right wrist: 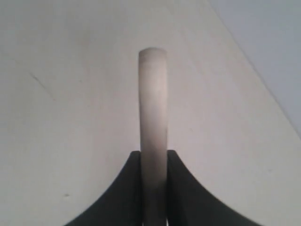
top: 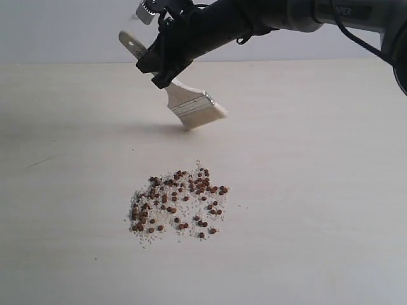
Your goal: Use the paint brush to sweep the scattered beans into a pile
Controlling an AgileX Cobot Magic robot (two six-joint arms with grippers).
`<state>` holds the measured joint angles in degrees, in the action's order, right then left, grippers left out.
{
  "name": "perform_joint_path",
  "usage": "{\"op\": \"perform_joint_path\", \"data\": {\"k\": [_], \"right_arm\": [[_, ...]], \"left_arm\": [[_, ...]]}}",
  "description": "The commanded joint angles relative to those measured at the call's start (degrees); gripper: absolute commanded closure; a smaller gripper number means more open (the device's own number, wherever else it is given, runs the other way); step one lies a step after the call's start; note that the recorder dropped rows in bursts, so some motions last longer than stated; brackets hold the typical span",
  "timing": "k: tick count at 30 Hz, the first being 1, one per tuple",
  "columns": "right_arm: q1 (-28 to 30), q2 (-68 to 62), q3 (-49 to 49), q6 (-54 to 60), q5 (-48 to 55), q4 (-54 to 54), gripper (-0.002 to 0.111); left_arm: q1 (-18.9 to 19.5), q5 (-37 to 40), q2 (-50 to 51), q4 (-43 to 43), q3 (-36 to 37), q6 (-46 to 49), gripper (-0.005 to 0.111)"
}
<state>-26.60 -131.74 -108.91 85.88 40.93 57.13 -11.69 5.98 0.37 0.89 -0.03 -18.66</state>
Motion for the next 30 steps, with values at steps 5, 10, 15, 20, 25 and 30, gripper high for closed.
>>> {"op": "perform_joint_path", "data": {"k": [5,10,15,20,25,30], "right_arm": [[-7.8,10.5,15.0,-41.1,-31.6,-44.6,0.108],[-8.1,18.8,34.7,-49.9,-52.3,-45.4,0.108],[-10.0,25.3,54.3,-40.9,-80.6,-28.4,0.108],[-15.0,25.7,67.1,-41.2,-99.5,-20.8,0.108],[-18.8,23.6,69.9,-48.2,-99.5,-19.5,0.108],[-22.8,21.1,69.6,-53.2,-99.2,-19.5,0.108]], "left_arm": [[-0.3,-0.2,-0.4,-0.1,0.0,-0.4,0.107],[-0.3,-0.2,-0.4,-0.1,0.0,-0.4,0.107],[-0.3,-0.2,-0.4,-0.1,0.0,-0.4,0.107],[-0.3,-0.2,-0.4,-0.1,0.0,-0.4,0.107],[-0.3,-0.2,-0.4,-0.1,0.0,-0.4,0.107],[-0.3,-0.2,-0.4,-0.1,0.0,-0.4,0.107]]}}
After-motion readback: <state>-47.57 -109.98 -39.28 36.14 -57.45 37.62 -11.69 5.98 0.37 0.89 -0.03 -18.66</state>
